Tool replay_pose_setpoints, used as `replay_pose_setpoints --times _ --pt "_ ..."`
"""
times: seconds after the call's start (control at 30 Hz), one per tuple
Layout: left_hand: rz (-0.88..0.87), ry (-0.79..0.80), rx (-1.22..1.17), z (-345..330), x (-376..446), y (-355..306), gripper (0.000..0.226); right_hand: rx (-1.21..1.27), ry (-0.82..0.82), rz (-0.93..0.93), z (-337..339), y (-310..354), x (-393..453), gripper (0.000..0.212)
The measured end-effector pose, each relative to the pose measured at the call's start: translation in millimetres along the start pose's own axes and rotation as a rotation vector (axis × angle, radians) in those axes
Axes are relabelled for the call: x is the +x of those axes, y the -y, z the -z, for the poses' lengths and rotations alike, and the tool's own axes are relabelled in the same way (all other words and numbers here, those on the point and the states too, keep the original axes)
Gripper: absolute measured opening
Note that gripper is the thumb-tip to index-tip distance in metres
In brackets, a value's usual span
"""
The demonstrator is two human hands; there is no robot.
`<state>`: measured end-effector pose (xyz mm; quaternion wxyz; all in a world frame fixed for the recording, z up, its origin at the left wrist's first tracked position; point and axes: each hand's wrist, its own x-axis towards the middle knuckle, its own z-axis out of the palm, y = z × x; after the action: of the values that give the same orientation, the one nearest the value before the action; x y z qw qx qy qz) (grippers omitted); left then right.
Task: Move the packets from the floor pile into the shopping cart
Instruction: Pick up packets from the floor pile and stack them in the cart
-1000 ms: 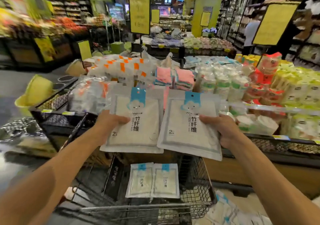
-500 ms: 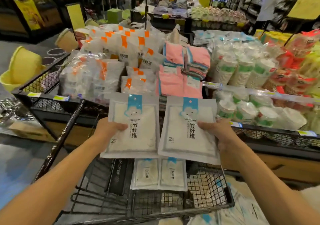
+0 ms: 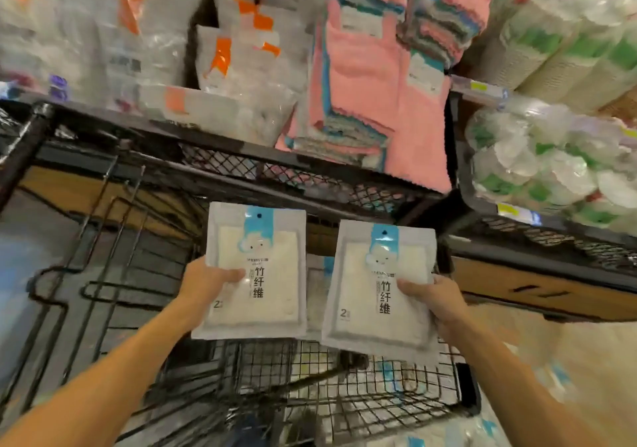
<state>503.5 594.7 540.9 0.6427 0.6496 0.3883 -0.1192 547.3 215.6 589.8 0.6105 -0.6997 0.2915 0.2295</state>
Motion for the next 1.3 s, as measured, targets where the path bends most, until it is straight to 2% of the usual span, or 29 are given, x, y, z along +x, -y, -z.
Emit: replay_pose_setpoints --times 0.17,0.3,0.4,0.5,0.6,0.67,0.8,0.97,1.13,1.23,1.3 --pt "0.073 -0.02 0.051 -30 58 76 0.029 -0.056 0.085 -0.109 -9 -57 78 0.034" --pt "0.105 -0.072 0.086 -44 116 133 0.05 -0.038 0.089 -0.133 -21 -98 140 0.032" --pt "0.119 -0.083 0.072 -57 144 154 0.054 -0.053 0.112 -0.146 -29 -124 175 0.037" --pt "0.15 -0.071 0.103 -71 167 174 0.069 -0.087 0.106 -0.166 -40 -152 207 0.035" --pt "0.147 -0.075 0.148 -79 182 194 0.048 -0.128 0.057 -0.181 -50 -173 223 0.02" --pt "0.131 -0.082 0.197 -82 187 203 0.042 -0.145 0.008 -0.189 -55 -185 232 0.02" --pt "0.095 -0.179 0.31 -86 193 219 0.048 -0.215 -0.045 -0.177 -60 -201 246 0.03" --pt "0.025 -0.267 0.496 -96 190 224 0.063 -0.401 -0.15 -0.031 -65 -214 248 0.027" --pt "-0.216 -0.274 0.754 -99 192 228 0.082 -0.784 -0.283 0.044 -77 -222 247 0.071" --pt "-0.364 -0.268 0.926 -100 191 225 0.081 -0.86 -0.369 0.098 -82 -216 241 0.09" --pt "-0.42 -0.256 1.081 -102 188 222 0.08 -1.008 -0.412 0.146 -84 -210 236 0.1"
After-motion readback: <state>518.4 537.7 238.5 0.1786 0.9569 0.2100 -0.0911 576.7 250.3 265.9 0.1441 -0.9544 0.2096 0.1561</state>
